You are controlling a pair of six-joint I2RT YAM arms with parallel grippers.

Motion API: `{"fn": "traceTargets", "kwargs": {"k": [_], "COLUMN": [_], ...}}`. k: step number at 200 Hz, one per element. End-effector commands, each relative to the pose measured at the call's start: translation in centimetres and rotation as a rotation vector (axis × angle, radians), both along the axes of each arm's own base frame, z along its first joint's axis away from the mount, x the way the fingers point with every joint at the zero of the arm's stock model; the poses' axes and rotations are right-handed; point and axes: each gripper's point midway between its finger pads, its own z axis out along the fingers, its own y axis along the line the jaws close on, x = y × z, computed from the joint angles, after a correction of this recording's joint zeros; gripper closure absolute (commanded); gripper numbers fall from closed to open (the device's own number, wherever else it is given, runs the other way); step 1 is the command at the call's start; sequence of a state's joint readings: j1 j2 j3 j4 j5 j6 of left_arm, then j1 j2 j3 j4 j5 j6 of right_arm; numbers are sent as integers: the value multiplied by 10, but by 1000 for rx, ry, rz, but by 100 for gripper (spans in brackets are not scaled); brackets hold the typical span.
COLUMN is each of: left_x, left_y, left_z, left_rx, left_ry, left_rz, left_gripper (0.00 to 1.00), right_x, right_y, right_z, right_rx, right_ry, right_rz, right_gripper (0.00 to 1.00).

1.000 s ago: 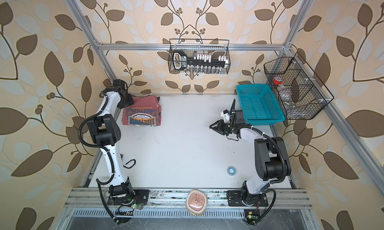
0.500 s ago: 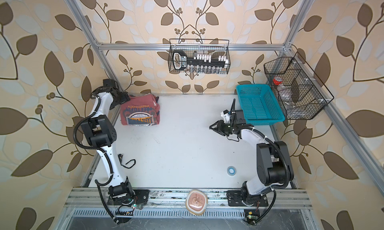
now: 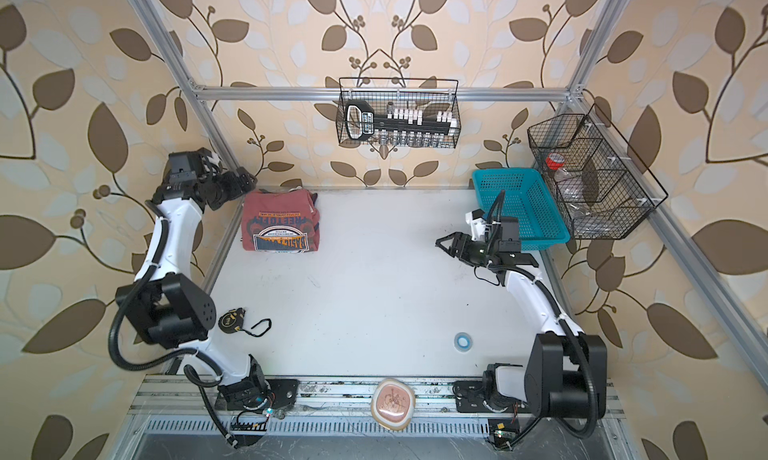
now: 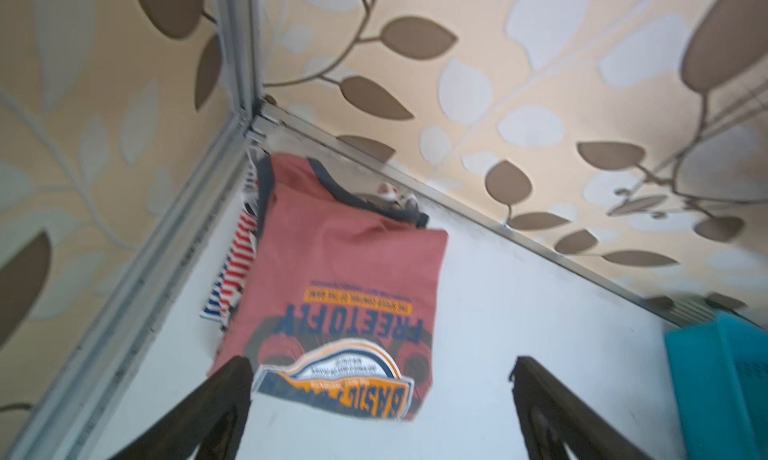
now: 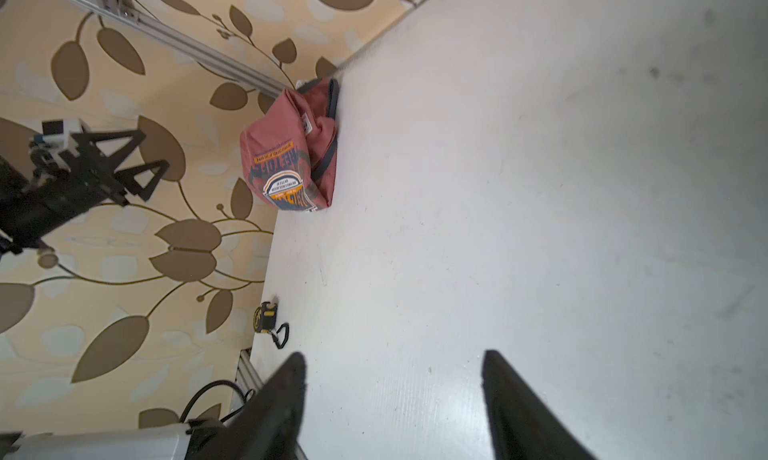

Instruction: Fold and stack the tank tops

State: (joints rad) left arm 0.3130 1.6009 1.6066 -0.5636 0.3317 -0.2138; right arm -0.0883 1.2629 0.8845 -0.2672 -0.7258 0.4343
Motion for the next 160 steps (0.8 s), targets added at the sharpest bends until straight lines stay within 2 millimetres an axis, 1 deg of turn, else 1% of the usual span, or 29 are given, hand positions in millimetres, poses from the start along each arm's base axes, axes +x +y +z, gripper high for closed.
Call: {"fn": "traceTargets", "kwargs": {"k": [1, 15, 29, 45, 63, 68, 76, 80, 81, 96, 113, 141, 149, 160], "left_x": [-33, -54, -66, -70, -67, -67, -68, -68, -68, -71, -72, -72, -72, -72], "left_y": [-33, -36, -35, -32, -31, -30, -29, -29, -28, -26, -25, -27, -28, -28], "left_z": [45, 36, 12, -20, -58, -68, -83, -88, -89, -109, -126, -157, -164, -167], "left_rx": [44, 71, 104, 181, 234, 228, 223, 221, 222, 230, 249, 272, 272, 268], "left_ry": [-254, -296, -276, -222, -169, -158, -154, -158, -161, -170, -171, -156, -164, -160], "left_rz": [-111, -80, -30, 46, 90, 104, 117, 121, 123, 138, 139, 109, 103, 103], "left_gripper": [1, 1, 1, 1, 1, 1, 1, 1, 1, 1, 1, 1, 1, 1], "right_x": [-9, -8, -8, -11, -18, -21, -23, -25, -25, -27, -26, -21, -20, -19], "right_y": [-28, -52, -72, -92, -107, -110, -113, -114, -114, -119, -124, -123, -123, -125], "right_z": [3, 10, 15, 22, 27, 22, 19, 13, 15, -6, -25, -39, -45, -52], "right_rx": [-118, -222, -338, -430, -473, -485, -506, -526, -533, -581, -600, -564, -579, -585], "right_ry": [-69, -133, -204, -320, -450, -461, -494, -499, -509, -507, -499, -590, -595, -584], "right_rz": [-57, -143, -232, -345, -457, -479, -496, -493, -491, -502, -520, -552, -547, -557], "right_gripper": [0, 0, 0, 0, 0, 0, 0, 0, 0, 0, 0, 0, 0, 0]}}
